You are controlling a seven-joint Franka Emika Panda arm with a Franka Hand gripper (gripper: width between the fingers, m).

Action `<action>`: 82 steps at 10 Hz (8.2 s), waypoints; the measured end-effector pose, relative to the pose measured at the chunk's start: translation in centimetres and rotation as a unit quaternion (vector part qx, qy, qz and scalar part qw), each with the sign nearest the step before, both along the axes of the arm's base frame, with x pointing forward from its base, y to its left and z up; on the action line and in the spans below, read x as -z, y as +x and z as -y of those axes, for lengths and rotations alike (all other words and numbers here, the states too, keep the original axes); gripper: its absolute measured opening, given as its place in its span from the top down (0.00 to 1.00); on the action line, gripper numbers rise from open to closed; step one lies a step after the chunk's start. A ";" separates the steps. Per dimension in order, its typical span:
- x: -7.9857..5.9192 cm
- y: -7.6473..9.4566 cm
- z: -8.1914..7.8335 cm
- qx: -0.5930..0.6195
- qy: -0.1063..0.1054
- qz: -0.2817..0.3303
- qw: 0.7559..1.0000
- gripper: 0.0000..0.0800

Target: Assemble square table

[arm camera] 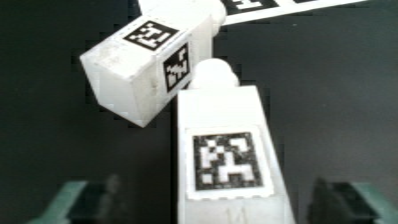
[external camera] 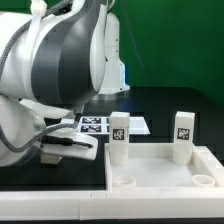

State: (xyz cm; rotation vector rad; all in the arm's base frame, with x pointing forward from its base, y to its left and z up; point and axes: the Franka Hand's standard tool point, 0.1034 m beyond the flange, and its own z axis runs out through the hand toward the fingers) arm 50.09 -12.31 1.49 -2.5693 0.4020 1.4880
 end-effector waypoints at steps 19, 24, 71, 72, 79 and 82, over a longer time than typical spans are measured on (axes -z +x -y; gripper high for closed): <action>-12.7 14.0 -10.3 -0.065 -0.109 0.585 0.801 0.64; -12.4 14.1 -17.4 -0.036 -0.110 0.645 0.755 0.64; -6.8 14.4 -23.3 0.064 -0.148 0.519 0.839 0.64; -6.7 14.2 -23.1 0.127 -0.180 0.511 0.831 0.64; -6.5 13.7 -22.7 0.439 -0.279 0.378 0.766 0.64; -5.9 13.4 -23.6 0.205 -0.184 0.471 0.838 0.32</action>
Offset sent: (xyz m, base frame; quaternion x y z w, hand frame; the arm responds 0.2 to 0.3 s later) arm 0.0152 0.0090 0.0438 -0.0593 0.0979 -0.0479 0.9923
